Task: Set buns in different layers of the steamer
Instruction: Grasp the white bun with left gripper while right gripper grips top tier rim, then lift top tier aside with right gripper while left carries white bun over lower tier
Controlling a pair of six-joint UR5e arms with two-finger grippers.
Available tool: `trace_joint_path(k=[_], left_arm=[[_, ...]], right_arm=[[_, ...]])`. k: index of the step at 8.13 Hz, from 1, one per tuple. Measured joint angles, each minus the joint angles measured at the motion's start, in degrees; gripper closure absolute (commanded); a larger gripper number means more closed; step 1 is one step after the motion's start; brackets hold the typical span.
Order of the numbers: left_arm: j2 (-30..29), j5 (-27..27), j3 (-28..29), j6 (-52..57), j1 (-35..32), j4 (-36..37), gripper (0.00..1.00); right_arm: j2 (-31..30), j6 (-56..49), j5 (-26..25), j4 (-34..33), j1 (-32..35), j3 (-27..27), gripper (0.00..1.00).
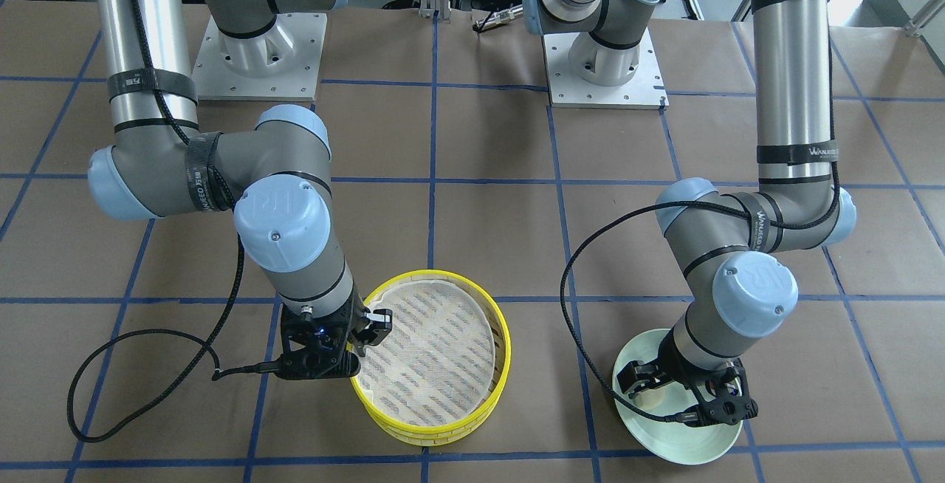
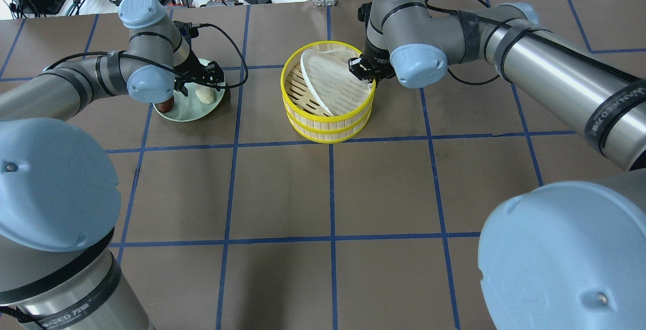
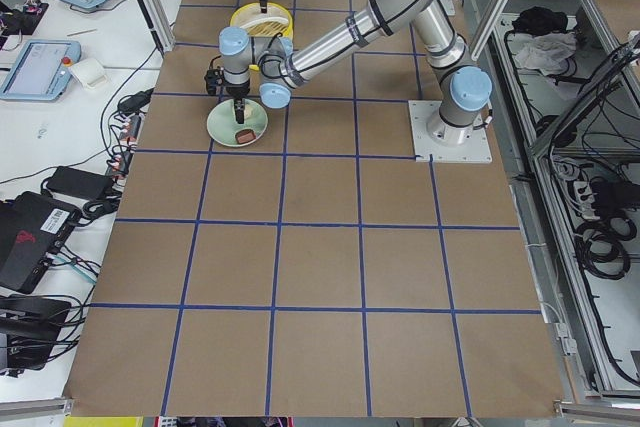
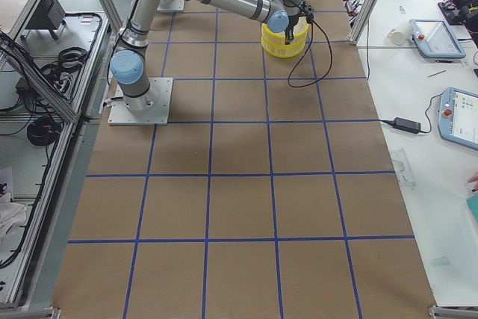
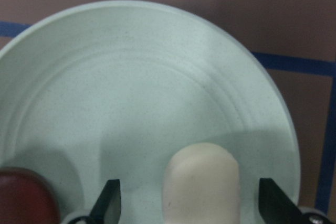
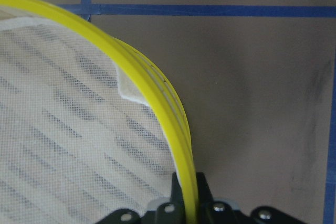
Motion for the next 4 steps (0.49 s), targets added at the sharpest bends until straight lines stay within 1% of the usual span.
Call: trace_joint_path(k=[1, 4], left_arm=[[-0.2, 0.1, 0.0, 0.3, 0.0, 0.0, 1.0], [0.0, 0.5, 0.0, 0.6, 0.0, -0.1, 1.0]], right_arm=[[-0.5, -0.1, 0.0, 0.8, 0.0, -0.3, 0.97], [-4.9, -0.4, -0.1, 6.2, -0.7, -1.9, 0.98]])
